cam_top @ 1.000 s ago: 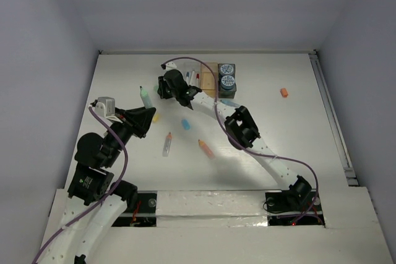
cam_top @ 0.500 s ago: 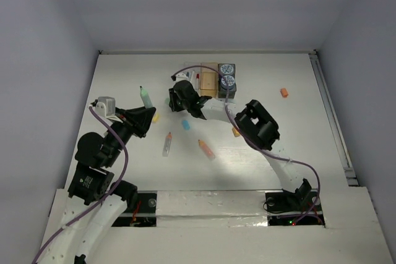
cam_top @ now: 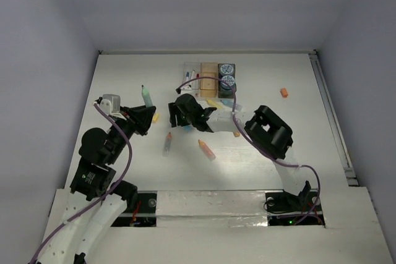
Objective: Sort the stationery into containers
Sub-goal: Pick up the pen cap from the center of the board.
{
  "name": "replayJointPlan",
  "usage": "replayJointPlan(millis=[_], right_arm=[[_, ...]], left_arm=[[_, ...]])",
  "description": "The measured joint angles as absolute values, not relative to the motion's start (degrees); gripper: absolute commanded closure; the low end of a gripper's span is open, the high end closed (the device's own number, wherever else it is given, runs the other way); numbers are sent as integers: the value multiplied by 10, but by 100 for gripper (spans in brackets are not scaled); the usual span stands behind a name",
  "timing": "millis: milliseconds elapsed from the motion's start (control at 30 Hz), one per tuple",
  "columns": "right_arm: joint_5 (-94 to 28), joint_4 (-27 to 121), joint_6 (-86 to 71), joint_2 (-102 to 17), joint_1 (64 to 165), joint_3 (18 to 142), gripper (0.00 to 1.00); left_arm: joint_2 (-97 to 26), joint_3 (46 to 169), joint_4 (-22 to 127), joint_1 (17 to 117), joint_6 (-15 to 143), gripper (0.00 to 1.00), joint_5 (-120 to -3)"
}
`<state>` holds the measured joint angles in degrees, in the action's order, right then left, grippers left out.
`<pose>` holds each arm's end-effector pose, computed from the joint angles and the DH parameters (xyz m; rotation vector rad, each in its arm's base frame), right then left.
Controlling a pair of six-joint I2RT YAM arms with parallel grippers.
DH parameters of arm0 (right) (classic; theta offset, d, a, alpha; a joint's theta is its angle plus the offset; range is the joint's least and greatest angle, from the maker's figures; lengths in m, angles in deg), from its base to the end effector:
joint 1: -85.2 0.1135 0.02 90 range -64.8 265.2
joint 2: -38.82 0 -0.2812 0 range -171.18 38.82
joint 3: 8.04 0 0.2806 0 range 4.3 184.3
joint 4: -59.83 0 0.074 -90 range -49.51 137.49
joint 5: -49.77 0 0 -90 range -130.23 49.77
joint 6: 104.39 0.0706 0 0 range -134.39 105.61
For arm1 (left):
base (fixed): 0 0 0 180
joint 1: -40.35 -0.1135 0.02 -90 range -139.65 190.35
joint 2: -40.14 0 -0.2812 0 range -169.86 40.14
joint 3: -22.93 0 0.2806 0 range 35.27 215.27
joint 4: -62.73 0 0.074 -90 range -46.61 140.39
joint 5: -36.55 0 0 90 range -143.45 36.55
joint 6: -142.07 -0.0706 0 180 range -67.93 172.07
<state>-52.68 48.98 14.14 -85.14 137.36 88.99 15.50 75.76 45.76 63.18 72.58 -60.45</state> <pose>0.3434 0.4173 0.1321 -0.3448 2.2387 0.5296 0.1377 -0.0673 0.3913 0.1335 1.4071 -0.7140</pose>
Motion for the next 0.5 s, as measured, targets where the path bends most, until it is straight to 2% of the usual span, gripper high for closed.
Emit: replayJointPlan(millis=[233, 500], right_arm=[[-551, 417, 90, -847, 1374, 922, 26], [-520, 311, -10, -897, 1357, 1087, 32]], left_arm=[[153, 758, 448, 632, 699, 100, -583], [153, 758, 448, 632, 690, 100, -574]])
